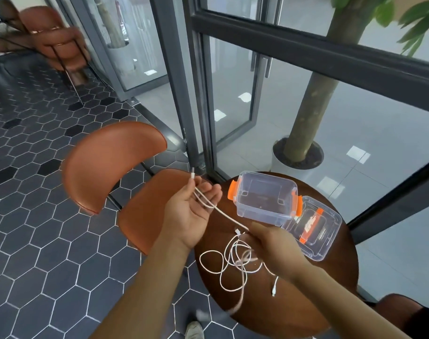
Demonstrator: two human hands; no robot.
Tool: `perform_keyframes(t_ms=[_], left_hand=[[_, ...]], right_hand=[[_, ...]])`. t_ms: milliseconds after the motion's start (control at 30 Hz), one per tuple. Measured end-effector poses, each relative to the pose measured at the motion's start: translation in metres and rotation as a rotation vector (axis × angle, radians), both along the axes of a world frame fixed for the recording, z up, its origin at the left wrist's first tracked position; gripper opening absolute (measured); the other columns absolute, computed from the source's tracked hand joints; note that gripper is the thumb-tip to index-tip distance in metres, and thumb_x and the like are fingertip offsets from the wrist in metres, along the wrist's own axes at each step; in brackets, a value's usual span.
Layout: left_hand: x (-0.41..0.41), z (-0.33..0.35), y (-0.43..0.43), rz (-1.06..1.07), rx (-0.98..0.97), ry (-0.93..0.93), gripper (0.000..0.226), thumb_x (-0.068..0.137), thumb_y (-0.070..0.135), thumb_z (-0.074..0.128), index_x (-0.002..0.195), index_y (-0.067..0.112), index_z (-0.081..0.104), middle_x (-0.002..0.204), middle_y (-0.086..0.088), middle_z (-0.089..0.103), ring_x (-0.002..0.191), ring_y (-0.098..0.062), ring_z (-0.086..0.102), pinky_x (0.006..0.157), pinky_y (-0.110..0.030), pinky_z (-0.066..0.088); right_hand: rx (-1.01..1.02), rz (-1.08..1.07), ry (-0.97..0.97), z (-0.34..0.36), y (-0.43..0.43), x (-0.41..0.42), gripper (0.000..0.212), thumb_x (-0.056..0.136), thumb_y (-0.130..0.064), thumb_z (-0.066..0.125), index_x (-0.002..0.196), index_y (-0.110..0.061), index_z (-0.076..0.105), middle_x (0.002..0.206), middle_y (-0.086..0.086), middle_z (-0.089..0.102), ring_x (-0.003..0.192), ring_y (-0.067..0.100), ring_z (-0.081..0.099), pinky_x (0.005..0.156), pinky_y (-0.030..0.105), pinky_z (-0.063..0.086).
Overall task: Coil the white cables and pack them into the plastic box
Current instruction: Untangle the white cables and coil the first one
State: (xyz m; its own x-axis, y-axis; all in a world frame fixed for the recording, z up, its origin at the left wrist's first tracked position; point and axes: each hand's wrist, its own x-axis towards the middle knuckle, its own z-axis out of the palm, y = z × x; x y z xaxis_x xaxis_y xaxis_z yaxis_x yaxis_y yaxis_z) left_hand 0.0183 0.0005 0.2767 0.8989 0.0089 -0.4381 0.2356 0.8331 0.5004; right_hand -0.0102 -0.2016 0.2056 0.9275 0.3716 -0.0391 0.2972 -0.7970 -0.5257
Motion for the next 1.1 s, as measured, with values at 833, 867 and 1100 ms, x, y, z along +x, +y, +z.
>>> perform_keyframes(t_ms=[833,867,1100], left_hand=[[0.009,0.005,0.028,0.006,-0.100,-0.268,0.024,0.099,0.028,0.042,0.085,0.014,0.056,0.051,0.007,0.042,0.039,-0.005,0.036,0.044,-0.019,0.039],[0.011,0.003,0.036,0.028,-0.105,-0.274,0.024,0.098,0.028,0.043,0.084,0.015,0.057,0.051,0.008,0.041,0.039,-0.004,0.035,0.043,-0.018,0.038],[0.029,-0.028,0.070,0.196,-0.047,-0.142,0.033,0.104,0.032,0.040,0.079,0.018,0.056,0.048,0.009,0.040,0.036,-0.005,0.034,0.041,-0.018,0.035]], right_hand=[[-0.140,-0.338,0.238,-0.040,-0.046,0.030,0.038,0.099,-0.020,0.051,0.135,-0.032,0.054,0.115,0.004,0.073,0.082,0.019,0.068,0.059,0.021,0.049],[-0.119,-0.352,0.287,-0.048,-0.057,0.022,0.050,0.098,-0.018,0.052,0.144,-0.036,0.043,0.118,0.005,0.072,0.086,0.020,0.070,0.063,0.024,0.052],[0.271,-0.092,0.589,-0.057,-0.092,-0.008,0.097,0.092,-0.005,0.067,0.144,-0.064,0.010,0.071,0.004,0.074,0.061,0.019,0.071,0.065,0.026,0.059]])
